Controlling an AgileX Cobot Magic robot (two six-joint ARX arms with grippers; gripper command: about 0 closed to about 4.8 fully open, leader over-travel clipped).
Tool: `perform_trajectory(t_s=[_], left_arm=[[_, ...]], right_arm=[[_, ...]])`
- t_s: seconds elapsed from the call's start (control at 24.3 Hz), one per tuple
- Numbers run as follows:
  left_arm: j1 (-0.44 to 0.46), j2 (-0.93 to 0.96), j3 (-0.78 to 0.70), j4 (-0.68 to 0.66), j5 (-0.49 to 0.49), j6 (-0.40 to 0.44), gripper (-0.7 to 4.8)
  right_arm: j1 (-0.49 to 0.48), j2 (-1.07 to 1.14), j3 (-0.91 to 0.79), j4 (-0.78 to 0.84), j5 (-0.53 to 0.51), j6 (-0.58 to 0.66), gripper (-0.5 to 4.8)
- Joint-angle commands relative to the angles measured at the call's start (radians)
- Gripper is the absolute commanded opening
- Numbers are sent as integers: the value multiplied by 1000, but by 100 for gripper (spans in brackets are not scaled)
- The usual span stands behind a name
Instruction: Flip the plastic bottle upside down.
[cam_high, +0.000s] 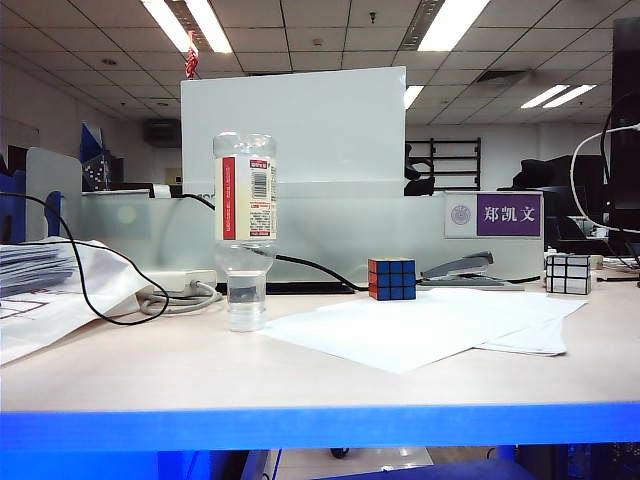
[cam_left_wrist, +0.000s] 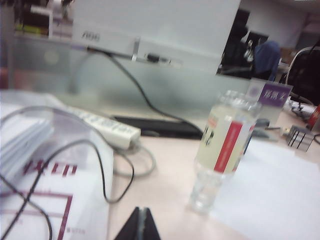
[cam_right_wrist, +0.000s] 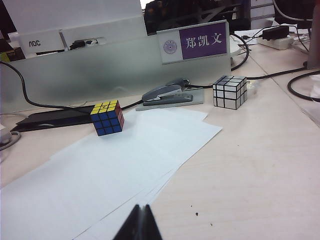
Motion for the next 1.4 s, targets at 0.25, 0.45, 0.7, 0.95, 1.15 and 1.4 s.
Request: perform_trajectory(t_s=[0.25,0.45,0.7,0.95,1.15,1.4], left_arm=[[0,1,-6,-52,0,-68,-3],[0,1,-5,-52,0,-67,-3],[0,1,-5,-71,-4,48,-3],[1,0,-5,-99,-5,97,-3],[51,-8,-6,-66,-19,134,-3],[109,-38,-6,-43,-19,136,-3]], right_arm=[[2,-2,4,18,4,0,-9],[2,-2,4,18,4,0,-9],[2,-2,4,18,4,0,-9],[2,-2,4,18,4,0,-9],[2,-2,4,18,4,0,-9],[2,-2,4,18,4,0,-9]])
